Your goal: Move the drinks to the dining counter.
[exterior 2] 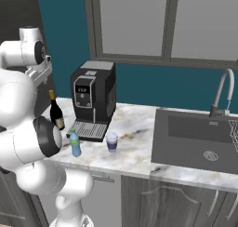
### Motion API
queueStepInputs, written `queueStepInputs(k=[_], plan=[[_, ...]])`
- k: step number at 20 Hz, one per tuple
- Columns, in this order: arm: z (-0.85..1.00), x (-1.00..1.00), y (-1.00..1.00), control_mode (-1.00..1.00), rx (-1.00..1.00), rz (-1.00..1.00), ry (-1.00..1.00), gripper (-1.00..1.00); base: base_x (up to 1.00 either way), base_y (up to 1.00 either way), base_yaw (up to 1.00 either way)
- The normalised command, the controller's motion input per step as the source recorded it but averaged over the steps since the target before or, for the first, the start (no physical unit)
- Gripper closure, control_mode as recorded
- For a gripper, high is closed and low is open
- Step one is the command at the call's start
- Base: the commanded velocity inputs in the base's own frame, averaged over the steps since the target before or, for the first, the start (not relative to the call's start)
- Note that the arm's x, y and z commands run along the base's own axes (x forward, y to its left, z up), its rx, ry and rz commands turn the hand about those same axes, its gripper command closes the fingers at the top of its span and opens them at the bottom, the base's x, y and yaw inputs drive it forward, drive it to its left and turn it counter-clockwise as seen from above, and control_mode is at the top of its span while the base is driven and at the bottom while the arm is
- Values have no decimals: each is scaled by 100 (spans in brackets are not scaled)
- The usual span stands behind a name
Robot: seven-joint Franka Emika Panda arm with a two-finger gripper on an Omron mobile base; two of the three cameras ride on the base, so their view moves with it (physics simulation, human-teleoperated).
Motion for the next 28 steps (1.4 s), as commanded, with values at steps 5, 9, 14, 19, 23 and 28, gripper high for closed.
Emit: queueStepInputs(k=[5,9,14,19,23,28], plan=[[-9,16,13,-100,-2,0,0,-100,0,0,0],[-8,13,2,-100,0,0,0,-100,0,0,0],[-2,16,1,-100,0,0,0,-100,0,0,0],[-9,24,3,-100,0,0,0,-100,0,0,0],[-11,28,9,-100,-1,0,1,-100,0,0,0],[-7,17,11,-100,-2,0,0,-100,0,0,0]])
